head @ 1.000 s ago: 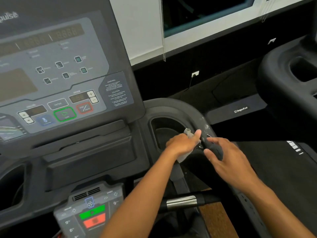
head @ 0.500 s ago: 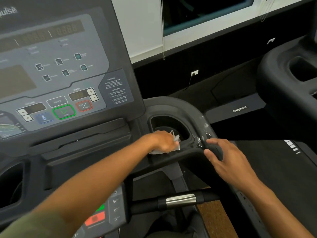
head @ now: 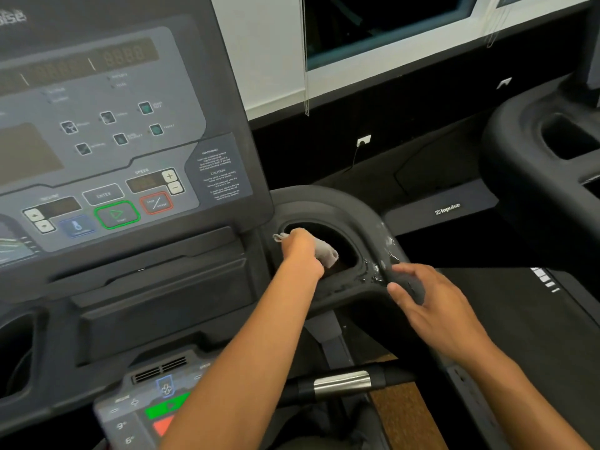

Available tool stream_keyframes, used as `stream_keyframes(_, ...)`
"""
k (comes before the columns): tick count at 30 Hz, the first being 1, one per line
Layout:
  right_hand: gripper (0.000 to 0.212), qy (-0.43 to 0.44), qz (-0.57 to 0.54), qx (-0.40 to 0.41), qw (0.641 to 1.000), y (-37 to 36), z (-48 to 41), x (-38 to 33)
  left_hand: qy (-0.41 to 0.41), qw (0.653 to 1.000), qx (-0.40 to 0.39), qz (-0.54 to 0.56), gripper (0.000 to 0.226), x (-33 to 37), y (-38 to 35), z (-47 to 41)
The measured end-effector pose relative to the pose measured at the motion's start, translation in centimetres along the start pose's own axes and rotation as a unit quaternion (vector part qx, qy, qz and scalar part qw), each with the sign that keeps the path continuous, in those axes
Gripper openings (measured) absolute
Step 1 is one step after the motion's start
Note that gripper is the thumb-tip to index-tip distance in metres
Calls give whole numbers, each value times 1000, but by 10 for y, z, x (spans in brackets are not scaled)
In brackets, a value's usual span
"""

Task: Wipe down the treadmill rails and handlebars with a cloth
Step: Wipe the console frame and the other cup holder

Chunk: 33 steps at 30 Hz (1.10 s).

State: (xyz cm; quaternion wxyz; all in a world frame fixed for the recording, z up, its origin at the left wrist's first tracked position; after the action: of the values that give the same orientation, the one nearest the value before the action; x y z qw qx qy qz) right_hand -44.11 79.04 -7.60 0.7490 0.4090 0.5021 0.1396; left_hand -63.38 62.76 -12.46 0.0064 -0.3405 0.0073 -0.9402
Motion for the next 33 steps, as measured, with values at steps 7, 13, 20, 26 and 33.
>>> stream_keyframes(7, 39, -7, 6, 9, 1000, 0, 2, 1, -42, 988, -56, -139, 47, -26, -47, 9)
stream_keyframes(13, 40, -14, 7, 5, 1000, -1, -1, 8, -97, 890, -216, -390, 37, -7, -4, 0)
stream_keyframes(20, 41, -5, -1, 6, 1000, -2, -3, -1, -137, 931, -86, -326, 35, 7, -6, -11)
stream_keyframes(26, 40, -7, 16, 9, 1000, -1, -2, -1, -88, 879, -190, -430, 38, -31, -47, 3)
stream_keyframes(33, 40, 20, 19, -5, 1000, -17, -11, -15, -145, 876, -286, -360, 29, 42, -1, 25)
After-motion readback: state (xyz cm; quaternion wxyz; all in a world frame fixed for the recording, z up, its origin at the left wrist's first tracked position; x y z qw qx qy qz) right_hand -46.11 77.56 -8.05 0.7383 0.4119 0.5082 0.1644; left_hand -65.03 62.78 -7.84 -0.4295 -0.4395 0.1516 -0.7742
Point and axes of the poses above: each hand's wrist, its own z-axis away from the middle knuckle, its own y-axis out of the back of the hand, x = y × z, the point moved 7 cm from there along -z, towards the middle knuckle, and after that the axes turned 1 degree about -y, right-handed, at the moved point
